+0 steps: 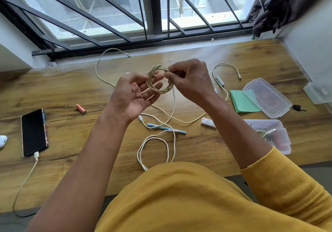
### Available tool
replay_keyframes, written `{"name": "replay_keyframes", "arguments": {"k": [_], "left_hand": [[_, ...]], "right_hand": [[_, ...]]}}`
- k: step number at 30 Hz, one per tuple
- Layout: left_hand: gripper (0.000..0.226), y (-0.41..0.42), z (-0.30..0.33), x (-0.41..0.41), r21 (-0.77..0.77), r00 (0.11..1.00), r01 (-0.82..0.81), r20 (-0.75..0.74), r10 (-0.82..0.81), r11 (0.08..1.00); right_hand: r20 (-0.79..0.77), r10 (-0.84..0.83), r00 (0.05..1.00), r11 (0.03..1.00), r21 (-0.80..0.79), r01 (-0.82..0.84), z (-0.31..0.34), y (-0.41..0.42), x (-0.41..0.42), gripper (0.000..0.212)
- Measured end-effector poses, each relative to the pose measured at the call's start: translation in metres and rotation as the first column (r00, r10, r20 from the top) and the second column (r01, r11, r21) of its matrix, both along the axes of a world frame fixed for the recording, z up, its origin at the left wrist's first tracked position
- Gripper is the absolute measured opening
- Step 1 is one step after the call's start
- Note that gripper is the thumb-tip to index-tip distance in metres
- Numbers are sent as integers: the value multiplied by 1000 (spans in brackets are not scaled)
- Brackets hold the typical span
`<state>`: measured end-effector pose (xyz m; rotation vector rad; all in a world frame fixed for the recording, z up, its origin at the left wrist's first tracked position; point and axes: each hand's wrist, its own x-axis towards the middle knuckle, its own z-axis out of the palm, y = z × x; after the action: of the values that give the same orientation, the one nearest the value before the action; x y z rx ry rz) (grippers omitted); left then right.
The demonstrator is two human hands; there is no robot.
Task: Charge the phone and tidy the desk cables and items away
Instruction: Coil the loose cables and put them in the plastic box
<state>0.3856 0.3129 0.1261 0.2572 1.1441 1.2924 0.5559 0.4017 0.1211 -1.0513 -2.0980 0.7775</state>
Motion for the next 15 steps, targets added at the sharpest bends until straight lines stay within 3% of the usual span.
{"name": "replay_keyframes", "arguments": {"k": [9,15], "left_hand": [[14,7,-4,8,-144,915,-372,111,388,917],[19,3,-6,6,-77,907,-396,119,403,915]], "right_hand": [[-14,14,1000,999,-33,-14,0,-5,-3,7],[-54,-47,997,997,-57,44,-1,-4,0,7]]}}
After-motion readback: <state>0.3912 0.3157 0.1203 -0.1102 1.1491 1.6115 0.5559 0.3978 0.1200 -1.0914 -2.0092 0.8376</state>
